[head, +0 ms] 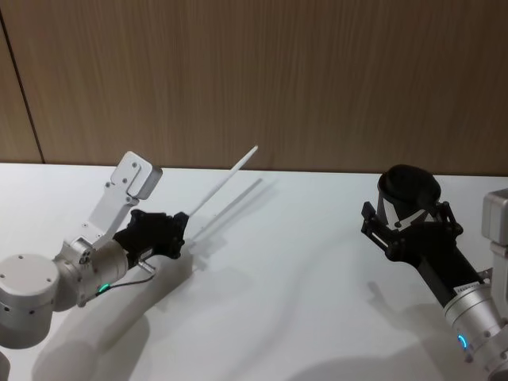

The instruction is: Pick up the straw with one hand, pass it to the other hand, and insert it into the cup.

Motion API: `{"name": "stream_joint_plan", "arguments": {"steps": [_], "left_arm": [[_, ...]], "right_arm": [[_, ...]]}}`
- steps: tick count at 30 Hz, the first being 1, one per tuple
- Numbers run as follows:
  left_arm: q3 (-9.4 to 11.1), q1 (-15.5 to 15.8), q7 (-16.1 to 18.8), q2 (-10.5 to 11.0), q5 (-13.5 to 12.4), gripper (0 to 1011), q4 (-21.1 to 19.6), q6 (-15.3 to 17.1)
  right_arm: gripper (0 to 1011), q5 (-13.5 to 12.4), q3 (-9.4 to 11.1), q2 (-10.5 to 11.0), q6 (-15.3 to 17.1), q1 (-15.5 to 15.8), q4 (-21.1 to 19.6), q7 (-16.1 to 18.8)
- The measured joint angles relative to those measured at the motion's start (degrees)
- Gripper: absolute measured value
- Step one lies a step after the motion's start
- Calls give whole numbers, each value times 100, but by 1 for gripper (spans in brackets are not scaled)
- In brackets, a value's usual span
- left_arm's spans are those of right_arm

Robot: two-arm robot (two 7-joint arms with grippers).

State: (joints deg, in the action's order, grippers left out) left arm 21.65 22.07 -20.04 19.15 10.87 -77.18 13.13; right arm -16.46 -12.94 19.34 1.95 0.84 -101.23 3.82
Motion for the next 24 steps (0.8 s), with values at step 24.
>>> {"name": "stream_joint_plan", "arguments": {"steps": [24], "left_arm": [[62, 216, -744, 256, -58, 0, -348, -1949]], "right_arm": [[1001, 0, 0, 0, 0, 0, 0, 0]]}}
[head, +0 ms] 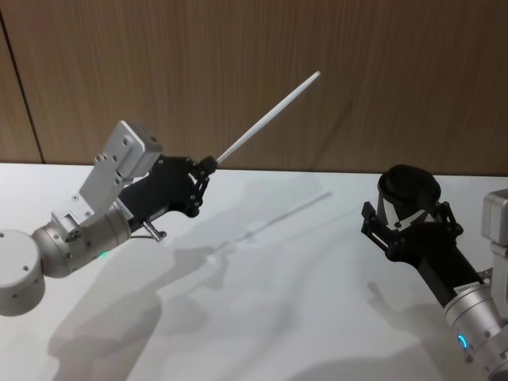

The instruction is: Pick up the straw with one hand, pass it to the other hand, and insert it into the cup.

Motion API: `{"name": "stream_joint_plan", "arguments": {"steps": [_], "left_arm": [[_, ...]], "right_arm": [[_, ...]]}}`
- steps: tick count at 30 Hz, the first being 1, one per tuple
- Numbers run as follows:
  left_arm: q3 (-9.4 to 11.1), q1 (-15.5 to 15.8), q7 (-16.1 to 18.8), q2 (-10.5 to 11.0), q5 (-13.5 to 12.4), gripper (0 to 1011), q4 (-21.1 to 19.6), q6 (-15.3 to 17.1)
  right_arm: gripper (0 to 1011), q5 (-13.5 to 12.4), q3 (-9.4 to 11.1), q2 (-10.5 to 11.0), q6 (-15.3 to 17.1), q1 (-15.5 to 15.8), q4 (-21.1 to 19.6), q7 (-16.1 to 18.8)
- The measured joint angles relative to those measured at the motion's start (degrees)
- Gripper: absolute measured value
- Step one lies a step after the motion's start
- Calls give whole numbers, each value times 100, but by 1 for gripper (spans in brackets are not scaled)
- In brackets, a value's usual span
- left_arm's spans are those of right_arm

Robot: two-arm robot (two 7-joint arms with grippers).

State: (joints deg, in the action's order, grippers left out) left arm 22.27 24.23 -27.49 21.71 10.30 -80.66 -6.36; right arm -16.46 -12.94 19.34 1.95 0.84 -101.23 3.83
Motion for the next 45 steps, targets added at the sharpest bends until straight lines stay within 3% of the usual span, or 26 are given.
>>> {"name": "stream_joint_plan", "arguments": {"steps": [6, 15, 45], "left_arm": [[0, 52, -209, 64, 114, 0, -135, -419], [39, 158, -396, 102, 219, 0, -226, -784], [355, 550, -784, 26, 422, 0, 75, -1130]], "right_arm": [[1001, 0, 0, 0, 0, 0, 0, 0], [1001, 0, 0, 0, 0, 0, 0, 0], [1001, 0, 0, 0, 0, 0, 0, 0]]}}
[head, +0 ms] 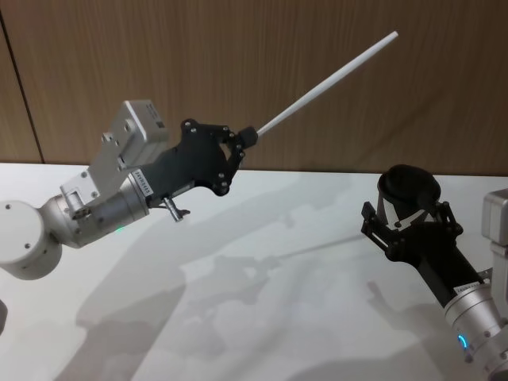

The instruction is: Pick up the straw with one hand, pass it to the other hand, and insert it into the cup.

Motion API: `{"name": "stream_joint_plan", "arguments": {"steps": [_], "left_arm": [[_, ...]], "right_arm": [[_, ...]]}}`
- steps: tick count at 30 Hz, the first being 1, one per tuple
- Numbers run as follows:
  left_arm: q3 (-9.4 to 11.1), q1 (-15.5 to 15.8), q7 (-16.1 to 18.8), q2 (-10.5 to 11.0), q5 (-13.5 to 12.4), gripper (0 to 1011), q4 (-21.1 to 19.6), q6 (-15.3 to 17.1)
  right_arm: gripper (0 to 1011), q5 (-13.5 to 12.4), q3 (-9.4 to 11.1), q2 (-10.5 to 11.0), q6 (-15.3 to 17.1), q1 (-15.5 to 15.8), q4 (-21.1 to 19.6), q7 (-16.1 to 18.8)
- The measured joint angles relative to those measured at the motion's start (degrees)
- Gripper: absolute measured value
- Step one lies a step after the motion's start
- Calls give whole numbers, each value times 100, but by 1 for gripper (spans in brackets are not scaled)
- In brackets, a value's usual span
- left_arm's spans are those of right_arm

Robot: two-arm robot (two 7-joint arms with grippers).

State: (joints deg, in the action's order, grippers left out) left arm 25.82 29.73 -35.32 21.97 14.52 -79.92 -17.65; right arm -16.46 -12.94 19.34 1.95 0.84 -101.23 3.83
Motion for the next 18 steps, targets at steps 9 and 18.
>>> {"name": "stream_joint_plan", "arguments": {"steps": [9, 18], "left_arm": [[78, 92, -62, -34, 46, 0, 72, -30], [127, 146, -96, -55, 71, 0, 115, -46]], "right_arm": [[1001, 0, 0, 0, 0, 0, 0, 0], [1001, 0, 0, 0, 0, 0, 0, 0]]}}
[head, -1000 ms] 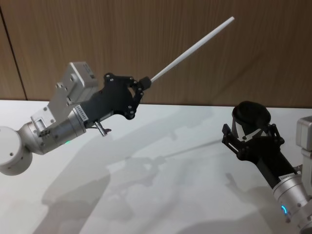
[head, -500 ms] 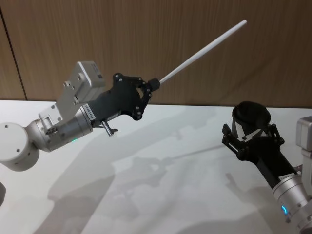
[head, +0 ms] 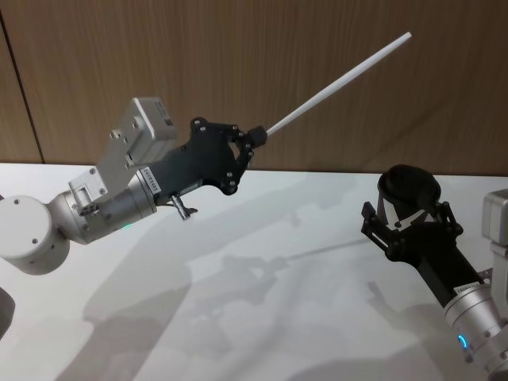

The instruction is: Pick up the straw with one hand, pass it to the other hand, and insert it into the cup.

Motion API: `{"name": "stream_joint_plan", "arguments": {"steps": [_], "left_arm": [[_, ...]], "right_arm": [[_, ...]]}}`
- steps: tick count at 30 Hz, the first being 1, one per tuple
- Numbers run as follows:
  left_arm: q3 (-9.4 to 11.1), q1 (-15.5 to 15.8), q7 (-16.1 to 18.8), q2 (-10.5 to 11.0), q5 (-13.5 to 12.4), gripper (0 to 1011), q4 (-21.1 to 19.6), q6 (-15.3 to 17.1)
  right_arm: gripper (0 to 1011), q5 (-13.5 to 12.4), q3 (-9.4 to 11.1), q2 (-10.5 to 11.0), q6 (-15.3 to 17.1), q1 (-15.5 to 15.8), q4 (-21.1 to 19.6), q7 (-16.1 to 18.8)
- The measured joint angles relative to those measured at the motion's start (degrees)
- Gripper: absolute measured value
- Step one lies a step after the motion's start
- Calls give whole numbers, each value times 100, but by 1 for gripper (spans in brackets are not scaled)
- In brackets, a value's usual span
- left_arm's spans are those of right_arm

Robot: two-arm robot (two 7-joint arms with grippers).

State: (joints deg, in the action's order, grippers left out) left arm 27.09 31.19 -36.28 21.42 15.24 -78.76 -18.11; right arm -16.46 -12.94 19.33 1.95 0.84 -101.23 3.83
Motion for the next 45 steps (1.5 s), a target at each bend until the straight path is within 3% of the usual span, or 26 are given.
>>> {"name": "stream_joint_plan", "arguments": {"steps": [17, 24, 33, 45], "left_arm": [[26, 30, -18, -11, 15, 0, 24, -9], [30, 33, -22, -15, 19, 0, 28, -10], [34, 37, -25, -16, 19, 0, 32, -10], [34, 40, -25, -15, 18, 0, 32, -10]], "right_arm": [[1001, -6, 7, -8, 12, -1, -4, 1], [1001, -143, 77, -58, 150, -20, -51, 45], [1001, -586, 262, -162, 445, -81, -180, 224], [1001, -1508, 557, -278, 1046, -233, -429, 543]]}}
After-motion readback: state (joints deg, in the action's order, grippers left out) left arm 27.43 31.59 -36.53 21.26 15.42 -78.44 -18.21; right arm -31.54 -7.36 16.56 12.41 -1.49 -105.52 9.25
